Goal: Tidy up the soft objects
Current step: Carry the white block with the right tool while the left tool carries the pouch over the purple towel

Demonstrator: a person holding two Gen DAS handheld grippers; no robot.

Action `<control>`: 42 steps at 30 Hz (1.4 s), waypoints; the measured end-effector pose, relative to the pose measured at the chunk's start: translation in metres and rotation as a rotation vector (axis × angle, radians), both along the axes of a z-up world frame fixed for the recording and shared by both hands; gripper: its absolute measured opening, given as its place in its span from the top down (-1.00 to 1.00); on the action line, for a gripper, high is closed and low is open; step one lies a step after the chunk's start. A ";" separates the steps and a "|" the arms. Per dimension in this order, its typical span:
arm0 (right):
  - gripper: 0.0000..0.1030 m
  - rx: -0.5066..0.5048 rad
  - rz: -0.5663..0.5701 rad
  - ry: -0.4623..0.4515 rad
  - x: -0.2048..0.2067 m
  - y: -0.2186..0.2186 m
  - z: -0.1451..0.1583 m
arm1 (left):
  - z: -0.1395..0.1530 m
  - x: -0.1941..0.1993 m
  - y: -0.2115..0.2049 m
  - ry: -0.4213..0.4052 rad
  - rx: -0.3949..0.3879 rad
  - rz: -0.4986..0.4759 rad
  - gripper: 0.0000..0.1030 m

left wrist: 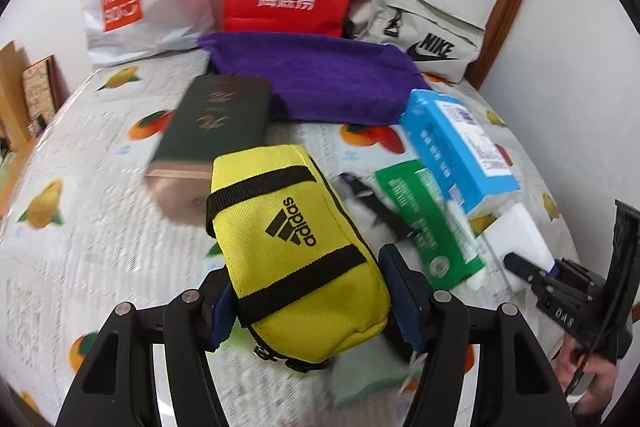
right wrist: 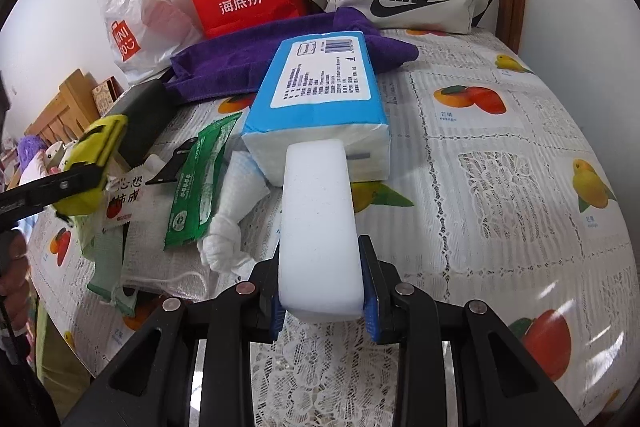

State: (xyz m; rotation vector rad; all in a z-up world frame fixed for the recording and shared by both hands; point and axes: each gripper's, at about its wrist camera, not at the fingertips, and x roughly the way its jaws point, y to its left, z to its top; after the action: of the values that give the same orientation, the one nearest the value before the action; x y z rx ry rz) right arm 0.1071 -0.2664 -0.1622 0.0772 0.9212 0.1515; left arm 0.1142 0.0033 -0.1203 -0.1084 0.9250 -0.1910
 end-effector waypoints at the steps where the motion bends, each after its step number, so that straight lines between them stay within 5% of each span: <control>1: 0.40 -0.001 -0.004 0.003 -0.001 0.000 0.000 | 0.000 -0.005 0.004 -0.003 -0.006 0.001 -0.22; 15: 0.41 -0.008 -0.048 0.001 -0.015 -0.001 0.013 | -0.013 -0.033 0.058 0.019 -0.028 0.094 -0.22; 24: 0.41 0.024 -0.031 -0.065 -0.013 0.003 0.056 | 0.022 -0.028 0.068 -0.046 -0.049 0.099 -0.22; 42: 0.40 0.026 0.096 -0.150 0.094 0.032 0.118 | 0.067 0.056 0.050 -0.091 0.017 0.089 -0.22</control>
State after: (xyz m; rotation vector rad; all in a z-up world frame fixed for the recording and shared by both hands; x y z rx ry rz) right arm 0.2011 -0.2345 -0.0440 0.0447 0.7731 0.2551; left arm 0.1701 0.0531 -0.0536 -0.1241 0.8297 -0.1049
